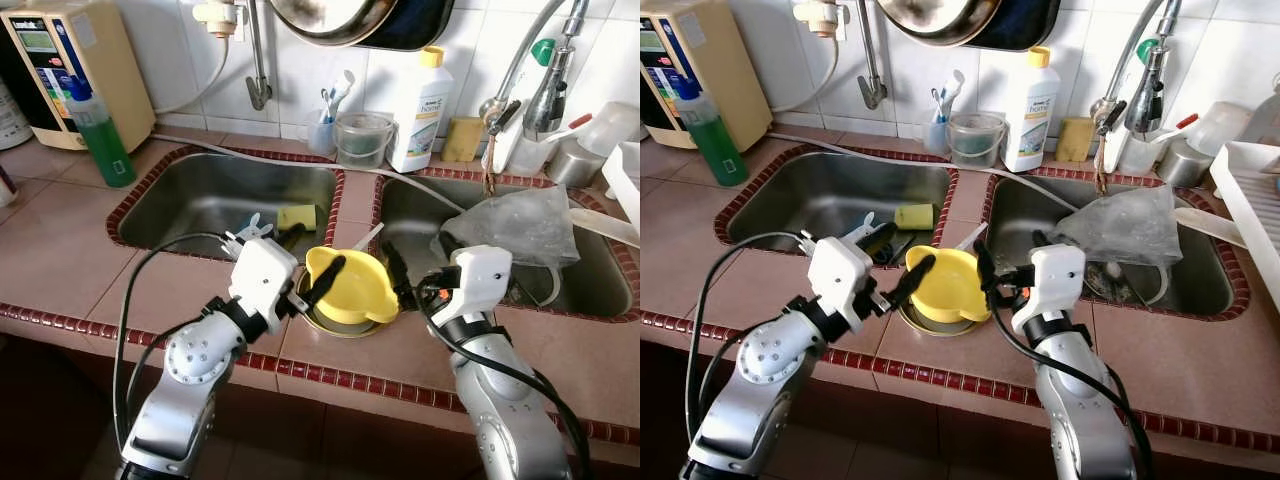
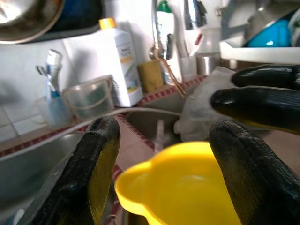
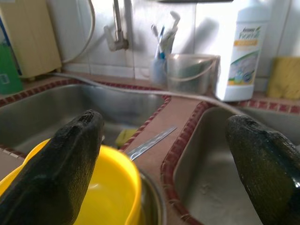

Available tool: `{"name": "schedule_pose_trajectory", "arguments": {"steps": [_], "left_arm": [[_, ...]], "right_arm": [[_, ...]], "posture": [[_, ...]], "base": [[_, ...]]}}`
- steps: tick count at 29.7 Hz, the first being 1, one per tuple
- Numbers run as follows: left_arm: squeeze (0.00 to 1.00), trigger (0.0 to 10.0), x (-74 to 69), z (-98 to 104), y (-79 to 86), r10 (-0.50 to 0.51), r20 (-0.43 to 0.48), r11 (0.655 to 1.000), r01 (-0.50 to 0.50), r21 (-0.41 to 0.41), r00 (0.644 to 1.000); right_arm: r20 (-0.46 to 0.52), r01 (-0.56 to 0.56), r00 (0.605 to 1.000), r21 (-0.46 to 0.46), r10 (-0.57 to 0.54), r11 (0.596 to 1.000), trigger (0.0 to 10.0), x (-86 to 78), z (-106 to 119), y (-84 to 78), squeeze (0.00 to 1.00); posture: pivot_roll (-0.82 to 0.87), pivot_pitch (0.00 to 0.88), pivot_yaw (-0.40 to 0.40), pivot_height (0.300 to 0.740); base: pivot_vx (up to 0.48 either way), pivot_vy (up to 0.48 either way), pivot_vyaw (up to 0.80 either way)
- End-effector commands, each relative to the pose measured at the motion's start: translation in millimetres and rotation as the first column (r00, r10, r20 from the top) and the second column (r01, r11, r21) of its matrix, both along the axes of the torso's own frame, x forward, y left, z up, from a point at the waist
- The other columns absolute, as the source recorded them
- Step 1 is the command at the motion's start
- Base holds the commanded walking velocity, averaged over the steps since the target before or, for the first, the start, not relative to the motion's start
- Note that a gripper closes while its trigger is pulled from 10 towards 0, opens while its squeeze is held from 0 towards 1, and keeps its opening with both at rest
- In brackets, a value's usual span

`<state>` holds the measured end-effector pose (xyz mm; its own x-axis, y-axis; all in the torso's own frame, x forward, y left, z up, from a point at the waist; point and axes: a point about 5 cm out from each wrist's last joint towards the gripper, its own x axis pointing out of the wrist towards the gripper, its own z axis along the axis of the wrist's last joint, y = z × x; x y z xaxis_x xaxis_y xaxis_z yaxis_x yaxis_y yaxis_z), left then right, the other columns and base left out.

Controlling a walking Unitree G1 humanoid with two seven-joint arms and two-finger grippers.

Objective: Kitchen organization

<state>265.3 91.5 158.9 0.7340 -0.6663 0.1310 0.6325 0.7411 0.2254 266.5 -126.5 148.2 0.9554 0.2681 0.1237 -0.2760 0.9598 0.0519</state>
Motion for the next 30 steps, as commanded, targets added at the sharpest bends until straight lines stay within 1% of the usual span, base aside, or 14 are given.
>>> {"name": "schedule_pose_trajectory", "arguments": {"steps": [1,5,8,12,13,14,18,21,30], "left_arm": [[0.0,10.0,-5.4,-2,0.4,-0.03,-0.008,0.999,0.03,0.017,1.0],[0.0,10.0,-11.2,-7,5.1,-0.05,-0.017,0.998,0.051,0.037,0.999],[0.0,10.0,-13.7,-6,6.1,-0.065,-0.013,0.997,0.066,0.045,0.998],[0.0,10.0,-14.7,-5,6.1,-0.07,-0.012,0.997,0.07,0.045,0.997],[0.0,10.0,-15.1,-4,5.9,-0.073,-0.01,0.996,0.073,0.042,0.997],[0.0,10.0,-15.9,-1,5.3,-0.076,-0.01,0.996,0.076,0.039,0.997],[0.0,10.0,-16.6,1,4.3,-0.075,-0.004,0.997,0.075,0.029,0.997],[0.0,10.0,-18.7,4,1.6,-0.078,0.003,0.997,0.078,0.012,0.997],[0.0,10.0,-18.8,11,-2.6,-0.072,0.017,0.997,0.072,-0.012,0.997]], "right_arm": [[0.013,-0.033,0.999,0.008,0.033,0.999,10.0,-1.6,7,4.4,0.0],[-0.017,-0.06,0.998,0.0,0.06,0.998,10.0,-2.6,4,6.9,0.0],[-0.051,-0.071,0.996,0.016,0.071,0.997,10.0,-1.5,1,6.5,0.0],[-0.064,-0.074,0.995,0.015,0.074,0.997,10.0,1.0,0,4.7,0.0],[-0.076,-0.071,0.994,0.012,0.072,0.997,10.0,2.4,0,3.8,0.0],[-0.117,-0.082,0.99,0.006,0.082,0.997,10.0,5.0,-1,2.9,0.0],[-0.147,-0.072,0.987,-0.001,0.071,0.997,10.0,8.4,-1,0.8,0.0],[-0.197,-0.069,0.978,-0.009,0.066,0.998,10.0,12.2,-5,-1.9,0.0],[-0.251,-0.114,0.963,-0.043,0.1,0.993,10.0,26.3,-6,-4.8,0.0]], "posture": [[-0.08,0.052,-0.005,0.74],[-0.07,0.051,-0.013,0.74],[-0.07,0.049,-0.013,0.74],[-0.07,0.048,-0.015,0.74],[-0.06,0.043,-0.016,0.74],[-0.06,0.043,-0.018,0.74],[-0.06,0.037,-0.023,0.74],[-0.06,0.032,-0.033,0.74],[-0.05,0.027,-0.052,0.74]], "base": [[0.0,0.0,0.0],[0.0,0.0,0.0],[0.0,0.0,0.0],[0.0,0.0,0.0],[0.0,0.0,0.0],[0.0,0.0,0.0],[0.0,0.0,0.0],[0.0,0.0,0.0],[0.0,0.0,0.0]]}}
